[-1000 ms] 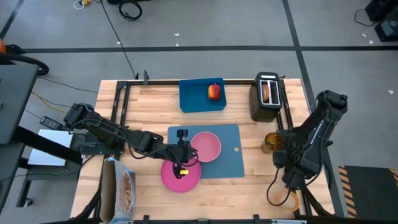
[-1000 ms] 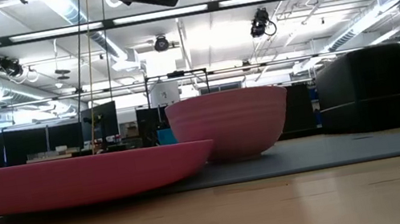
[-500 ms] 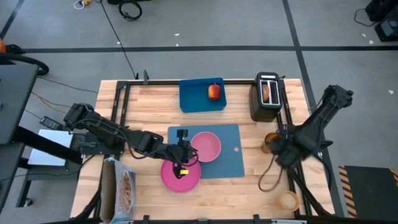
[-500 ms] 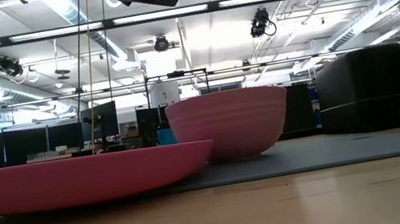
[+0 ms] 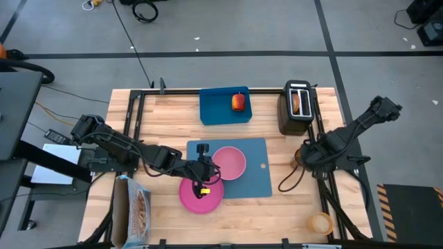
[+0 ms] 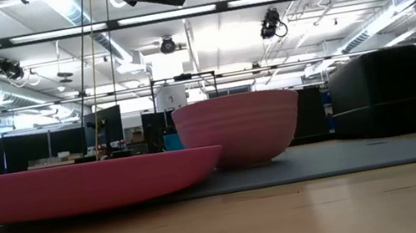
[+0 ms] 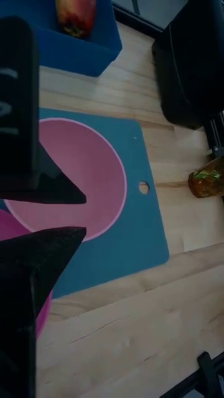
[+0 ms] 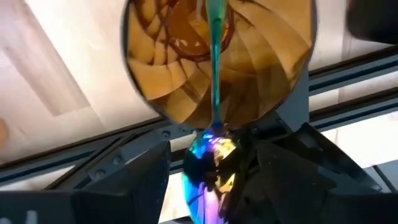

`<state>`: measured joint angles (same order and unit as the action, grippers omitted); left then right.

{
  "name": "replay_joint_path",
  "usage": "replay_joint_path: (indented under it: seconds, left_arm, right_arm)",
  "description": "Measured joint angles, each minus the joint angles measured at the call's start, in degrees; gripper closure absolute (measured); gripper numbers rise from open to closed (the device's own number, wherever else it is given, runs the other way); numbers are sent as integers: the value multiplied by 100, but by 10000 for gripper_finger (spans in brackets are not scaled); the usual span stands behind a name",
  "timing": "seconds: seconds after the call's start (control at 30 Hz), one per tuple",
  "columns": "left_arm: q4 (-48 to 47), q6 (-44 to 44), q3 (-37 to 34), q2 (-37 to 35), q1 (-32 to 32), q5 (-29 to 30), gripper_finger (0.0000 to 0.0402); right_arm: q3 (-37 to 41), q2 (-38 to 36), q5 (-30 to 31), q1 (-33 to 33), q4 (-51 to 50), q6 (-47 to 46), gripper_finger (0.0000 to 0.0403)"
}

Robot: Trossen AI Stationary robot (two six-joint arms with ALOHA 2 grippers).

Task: Arrange a breakfast setting
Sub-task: Put the spoon to the right of the pink bowl on the blue table mat

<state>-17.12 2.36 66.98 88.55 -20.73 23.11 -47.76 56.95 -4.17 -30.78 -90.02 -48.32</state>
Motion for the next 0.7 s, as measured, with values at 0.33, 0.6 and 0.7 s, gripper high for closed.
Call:
replay_joint_path:
  seconds: [0.33, 0.6, 0.7]
  left_arm:
    - [-6, -3, 0, 0, -2, 0, 324]
    - [-42, -7, 0, 0, -2, 0, 324]
    - [-44, -8, 0, 0, -6, 1, 324]
  right_arm:
    - [88, 84, -187, 435, 66, 347, 183]
    - [91, 613, -272, 680, 81, 949, 193]
    - [91, 780, -255, 792, 75, 1139, 195]
